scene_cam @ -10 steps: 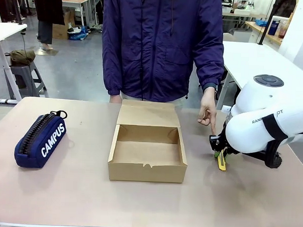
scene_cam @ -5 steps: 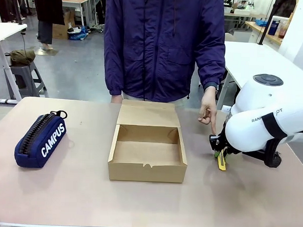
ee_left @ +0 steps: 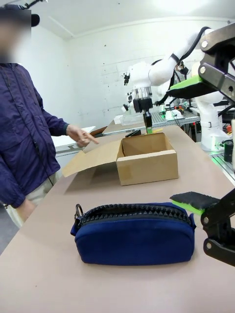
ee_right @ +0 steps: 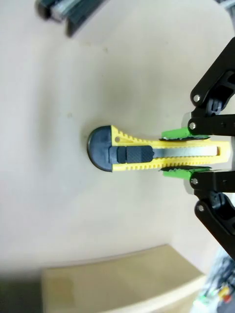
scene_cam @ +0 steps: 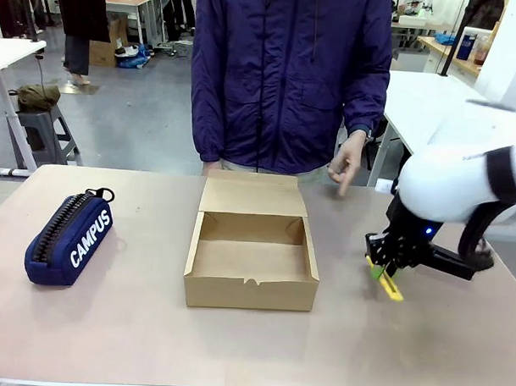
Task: Pack the item into the box.
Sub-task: Pick up the item indicated by the person and place it inside the Mailer Box.
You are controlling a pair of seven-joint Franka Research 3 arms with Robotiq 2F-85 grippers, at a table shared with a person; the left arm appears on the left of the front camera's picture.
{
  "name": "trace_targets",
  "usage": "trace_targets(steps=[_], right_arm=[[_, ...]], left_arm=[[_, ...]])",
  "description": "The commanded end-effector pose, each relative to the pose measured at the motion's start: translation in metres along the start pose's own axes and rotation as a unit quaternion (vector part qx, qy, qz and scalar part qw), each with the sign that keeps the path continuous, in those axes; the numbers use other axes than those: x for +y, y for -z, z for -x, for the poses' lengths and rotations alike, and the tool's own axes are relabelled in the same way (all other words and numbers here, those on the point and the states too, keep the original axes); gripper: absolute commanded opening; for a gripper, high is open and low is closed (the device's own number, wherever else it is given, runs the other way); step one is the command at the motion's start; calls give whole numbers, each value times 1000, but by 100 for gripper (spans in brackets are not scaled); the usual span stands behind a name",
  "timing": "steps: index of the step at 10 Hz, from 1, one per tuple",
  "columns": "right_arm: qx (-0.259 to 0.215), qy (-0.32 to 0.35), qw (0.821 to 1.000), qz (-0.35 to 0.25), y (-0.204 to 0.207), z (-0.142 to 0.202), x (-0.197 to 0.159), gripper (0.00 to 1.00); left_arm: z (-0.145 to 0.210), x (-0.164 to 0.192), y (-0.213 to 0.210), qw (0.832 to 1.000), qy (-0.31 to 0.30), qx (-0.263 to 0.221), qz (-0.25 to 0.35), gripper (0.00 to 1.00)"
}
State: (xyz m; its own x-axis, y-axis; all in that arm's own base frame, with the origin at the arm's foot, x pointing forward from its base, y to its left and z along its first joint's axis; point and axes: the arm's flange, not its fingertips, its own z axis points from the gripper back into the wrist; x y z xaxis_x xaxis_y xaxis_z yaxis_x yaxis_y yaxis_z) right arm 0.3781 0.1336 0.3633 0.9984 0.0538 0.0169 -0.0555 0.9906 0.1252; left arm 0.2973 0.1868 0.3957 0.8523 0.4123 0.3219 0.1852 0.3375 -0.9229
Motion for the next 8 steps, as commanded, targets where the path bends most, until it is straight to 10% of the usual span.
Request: trace_targets(steps=[1, 8], right_arm=[[-39, -114, 992, -34, -37, 14, 5, 0], [-81, -512, 849, -100, -71, -15, 158, 0]], left_arm=[[0, 0, 1, 1000, 10, -5, 10, 100], [0, 0, 1, 1000, 10, -5, 10, 100]])
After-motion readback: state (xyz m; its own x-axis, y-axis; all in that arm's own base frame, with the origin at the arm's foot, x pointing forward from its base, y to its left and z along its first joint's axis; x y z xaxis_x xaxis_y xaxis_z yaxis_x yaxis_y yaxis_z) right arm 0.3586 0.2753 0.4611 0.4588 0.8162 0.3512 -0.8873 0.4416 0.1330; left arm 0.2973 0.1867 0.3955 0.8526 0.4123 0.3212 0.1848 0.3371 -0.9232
